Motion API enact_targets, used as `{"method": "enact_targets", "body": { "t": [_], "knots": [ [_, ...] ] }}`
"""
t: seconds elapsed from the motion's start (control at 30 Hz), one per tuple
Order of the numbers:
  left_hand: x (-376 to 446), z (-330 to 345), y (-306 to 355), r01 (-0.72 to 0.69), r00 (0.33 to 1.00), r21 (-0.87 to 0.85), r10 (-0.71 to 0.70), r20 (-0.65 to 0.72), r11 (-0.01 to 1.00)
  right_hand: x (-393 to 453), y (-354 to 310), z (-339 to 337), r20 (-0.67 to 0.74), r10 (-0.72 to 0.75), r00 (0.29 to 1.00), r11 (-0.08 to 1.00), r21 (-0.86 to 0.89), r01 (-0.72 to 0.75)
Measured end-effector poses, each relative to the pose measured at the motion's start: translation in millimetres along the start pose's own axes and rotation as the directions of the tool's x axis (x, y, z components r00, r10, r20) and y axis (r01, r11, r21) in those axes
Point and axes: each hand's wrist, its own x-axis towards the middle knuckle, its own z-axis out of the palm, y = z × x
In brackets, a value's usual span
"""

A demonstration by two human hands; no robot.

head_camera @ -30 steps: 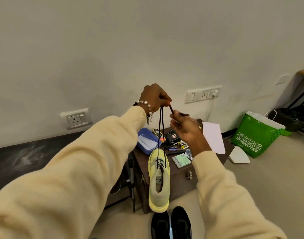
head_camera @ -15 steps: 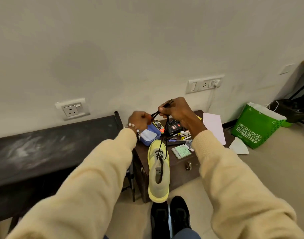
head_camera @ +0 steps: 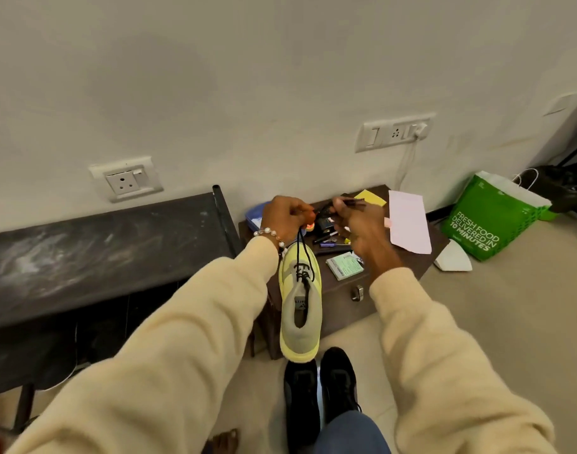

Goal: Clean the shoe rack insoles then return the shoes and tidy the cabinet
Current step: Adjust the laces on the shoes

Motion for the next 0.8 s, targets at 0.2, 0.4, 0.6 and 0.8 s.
{"method": "enact_targets", "body": {
  "t": [0.2, 0.4, 0.6, 0.8],
  "knots": [
    [3.1, -3.9, 19.7, -0.19, 0.981, 0.513, 0.134, 0.143, 0.837, -17.7, 70.5, 31.5, -0.02, 0.193, 0.981, 0.874, 0.457, -0.163],
    [4.9, -14.7, 8.2, -0.157, 0.987, 0.607, 0.105, 0.12, 0.779, -6.9, 79.3, 41.5, 0.102, 0.044, 0.994, 0.989, 0.137, -0.058],
    [-24.9, 5.8, -53.7, 0.418, 0.881, -0.299, -0.463, -0.098, 0.858, 15.1, 58.0, 24.5, 0.386, -0.079, 0.919, 0.841, -0.469, 0.269],
    [-56.9, 37.6, -91.8, 0.464, 0.883, 0.001, -0.463, -0.072, 0.886, 15.8, 40.2, 19.6, 0.676, -0.018, 0.737, 0.303, -0.699, 0.648]
  ]
}}
